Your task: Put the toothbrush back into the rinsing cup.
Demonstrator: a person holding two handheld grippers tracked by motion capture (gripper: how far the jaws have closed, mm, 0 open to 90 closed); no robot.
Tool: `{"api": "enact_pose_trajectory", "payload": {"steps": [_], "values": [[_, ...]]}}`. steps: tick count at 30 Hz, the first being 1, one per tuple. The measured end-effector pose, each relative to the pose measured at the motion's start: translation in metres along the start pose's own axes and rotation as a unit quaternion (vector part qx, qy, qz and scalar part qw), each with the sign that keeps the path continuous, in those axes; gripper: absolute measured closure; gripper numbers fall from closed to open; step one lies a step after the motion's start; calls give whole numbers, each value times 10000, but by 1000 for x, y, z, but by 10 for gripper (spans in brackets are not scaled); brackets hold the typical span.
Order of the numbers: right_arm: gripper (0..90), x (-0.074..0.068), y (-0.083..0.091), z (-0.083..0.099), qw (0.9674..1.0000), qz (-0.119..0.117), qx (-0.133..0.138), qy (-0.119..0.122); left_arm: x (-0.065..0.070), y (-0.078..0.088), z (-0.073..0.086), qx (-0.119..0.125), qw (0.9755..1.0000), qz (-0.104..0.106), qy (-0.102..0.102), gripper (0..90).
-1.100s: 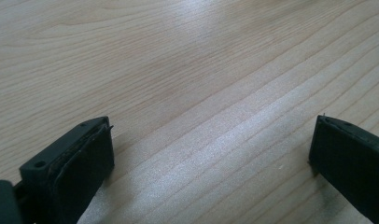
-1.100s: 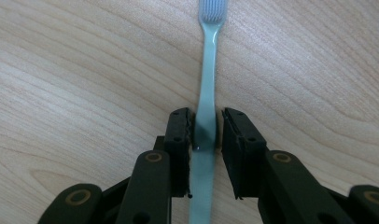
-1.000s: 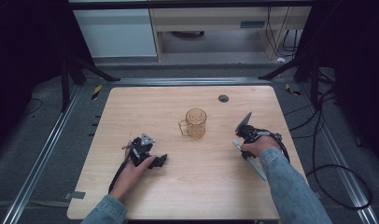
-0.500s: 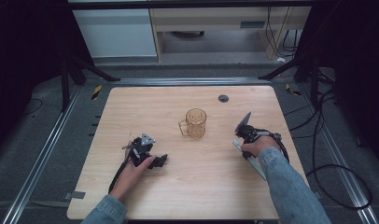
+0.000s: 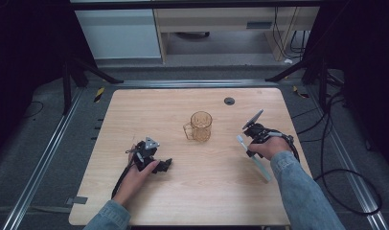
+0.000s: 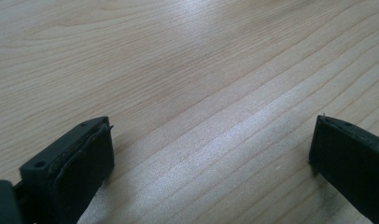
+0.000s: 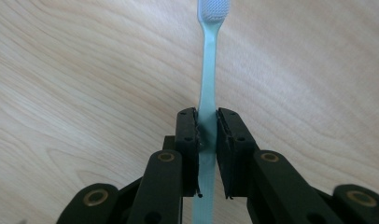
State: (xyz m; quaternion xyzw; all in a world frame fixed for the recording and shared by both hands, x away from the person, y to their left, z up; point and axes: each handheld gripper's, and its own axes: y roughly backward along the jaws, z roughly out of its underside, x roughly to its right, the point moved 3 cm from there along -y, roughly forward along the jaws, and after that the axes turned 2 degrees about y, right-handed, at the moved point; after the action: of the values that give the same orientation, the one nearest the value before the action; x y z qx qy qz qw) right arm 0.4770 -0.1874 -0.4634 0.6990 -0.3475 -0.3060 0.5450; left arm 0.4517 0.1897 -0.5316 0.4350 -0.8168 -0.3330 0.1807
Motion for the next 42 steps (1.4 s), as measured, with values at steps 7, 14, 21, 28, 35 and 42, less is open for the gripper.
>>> {"api": "enact_pose_trajectory", "payload": {"steps": [7, 14, 21, 28, 35, 42], "values": [[792, -10, 24, -12, 9981, 51, 566, 226, 0, 0, 0, 0, 10000, -2, -20, 0], [792, -26, 29, -23, 9937, 141, 973, 529, 0, 0, 0, -1, 10000, 2, -23, 0], [792, -39, 31, -27, 9901, 84, 1176, 765, 0, 0, 0, 0, 10000, 3, -24, 0], [792, -58, 33, -31, 9860, 22, 1307, 1039, 0, 0, 0, -11, 10000, 2, -38, 0], [792, -78, 35, -37, 9815, -67, 1403, 1298, 0, 0, 0, -2, 10000, 4, -26, 0], [792, -94, 33, -42, 9758, -157, 1521, 1563, 0, 0, 0, -10, 10000, 5, -38, 0]]}}
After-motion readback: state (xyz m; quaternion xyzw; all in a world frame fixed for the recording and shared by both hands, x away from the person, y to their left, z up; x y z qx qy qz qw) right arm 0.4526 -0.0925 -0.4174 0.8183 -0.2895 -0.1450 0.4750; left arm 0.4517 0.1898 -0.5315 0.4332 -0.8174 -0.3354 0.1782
